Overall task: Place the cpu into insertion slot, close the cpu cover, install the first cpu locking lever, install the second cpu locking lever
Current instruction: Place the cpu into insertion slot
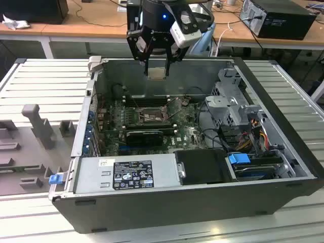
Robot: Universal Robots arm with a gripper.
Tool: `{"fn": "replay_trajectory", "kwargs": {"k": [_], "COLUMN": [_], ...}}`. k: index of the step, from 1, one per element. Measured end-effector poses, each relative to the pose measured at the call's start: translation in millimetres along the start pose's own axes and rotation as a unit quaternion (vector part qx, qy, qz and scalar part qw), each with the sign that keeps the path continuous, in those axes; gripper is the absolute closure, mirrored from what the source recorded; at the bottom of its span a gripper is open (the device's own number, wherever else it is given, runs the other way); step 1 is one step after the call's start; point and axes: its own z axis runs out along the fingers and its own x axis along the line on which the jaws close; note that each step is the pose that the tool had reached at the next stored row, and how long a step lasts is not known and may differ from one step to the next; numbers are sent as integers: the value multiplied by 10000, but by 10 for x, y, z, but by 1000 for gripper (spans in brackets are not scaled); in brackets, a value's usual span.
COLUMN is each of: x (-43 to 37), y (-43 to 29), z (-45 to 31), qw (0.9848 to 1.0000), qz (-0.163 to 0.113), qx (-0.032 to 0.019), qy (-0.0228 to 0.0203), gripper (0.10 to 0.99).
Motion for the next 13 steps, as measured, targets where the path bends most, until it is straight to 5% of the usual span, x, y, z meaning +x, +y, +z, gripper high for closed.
{"fn": "replay_trajectory", "kwargs": {"k": [13], "x": [0], "y": [0], "z": [2], "qw": [9970], "qz": [775], "qx": [-15], "qy": [-69], "gripper": [557]}}
